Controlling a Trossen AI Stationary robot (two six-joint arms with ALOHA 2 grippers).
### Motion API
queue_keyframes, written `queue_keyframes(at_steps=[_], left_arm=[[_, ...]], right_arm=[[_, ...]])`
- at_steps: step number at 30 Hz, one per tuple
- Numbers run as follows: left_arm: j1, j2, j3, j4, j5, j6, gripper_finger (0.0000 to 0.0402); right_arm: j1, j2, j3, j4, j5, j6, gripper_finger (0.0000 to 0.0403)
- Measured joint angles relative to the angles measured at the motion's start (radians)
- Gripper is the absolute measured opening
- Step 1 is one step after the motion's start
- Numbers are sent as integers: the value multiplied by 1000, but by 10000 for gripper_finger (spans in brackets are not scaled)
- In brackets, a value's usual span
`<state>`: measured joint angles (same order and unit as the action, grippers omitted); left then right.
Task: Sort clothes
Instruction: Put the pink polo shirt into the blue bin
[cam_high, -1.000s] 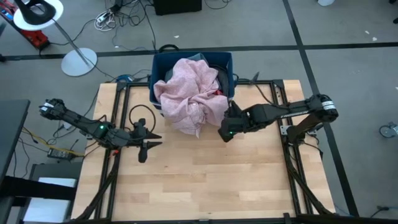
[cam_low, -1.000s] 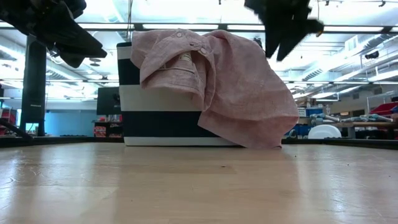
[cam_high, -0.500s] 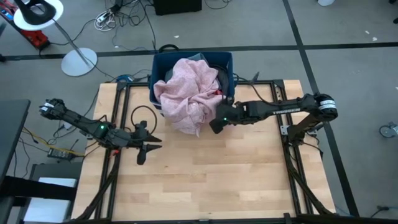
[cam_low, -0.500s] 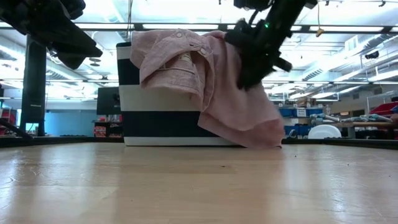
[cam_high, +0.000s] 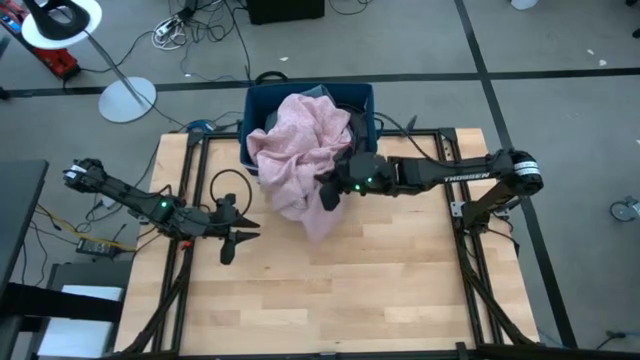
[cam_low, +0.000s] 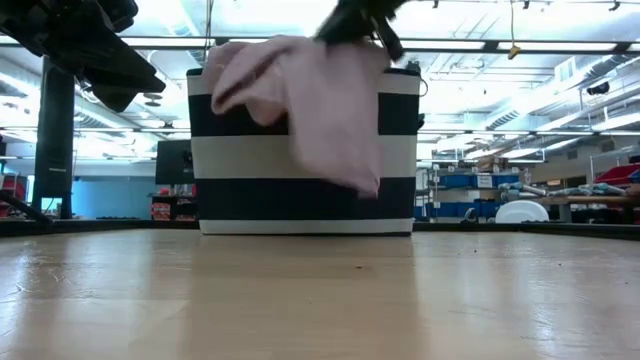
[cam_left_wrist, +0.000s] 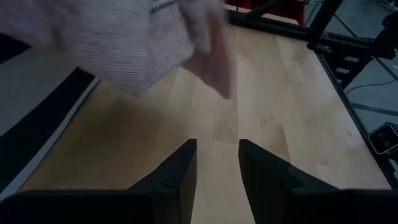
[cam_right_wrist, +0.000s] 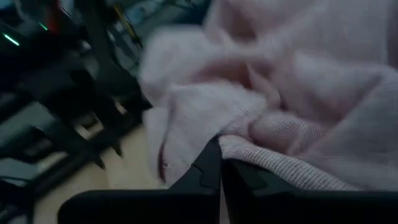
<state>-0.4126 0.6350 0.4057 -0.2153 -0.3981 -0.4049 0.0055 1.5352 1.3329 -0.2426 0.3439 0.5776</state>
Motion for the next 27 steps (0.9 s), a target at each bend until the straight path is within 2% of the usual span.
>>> queue_keyframes(at_steps=[6,11,18,27], left_arm=[[0,0,0,2,-8,0,124],[0,0,0,9,-9,0,124],[0,0,0,13,-13,0,124],[0,0,0,12,-44,-1,124]], right_arm=[[-36,0,179,-5,0,-117,1],[-126,0,308,-64,1,-180,1],[-275,0,387,-74,2,-227,1],[-413,1,387,218,-87,-265,0]])
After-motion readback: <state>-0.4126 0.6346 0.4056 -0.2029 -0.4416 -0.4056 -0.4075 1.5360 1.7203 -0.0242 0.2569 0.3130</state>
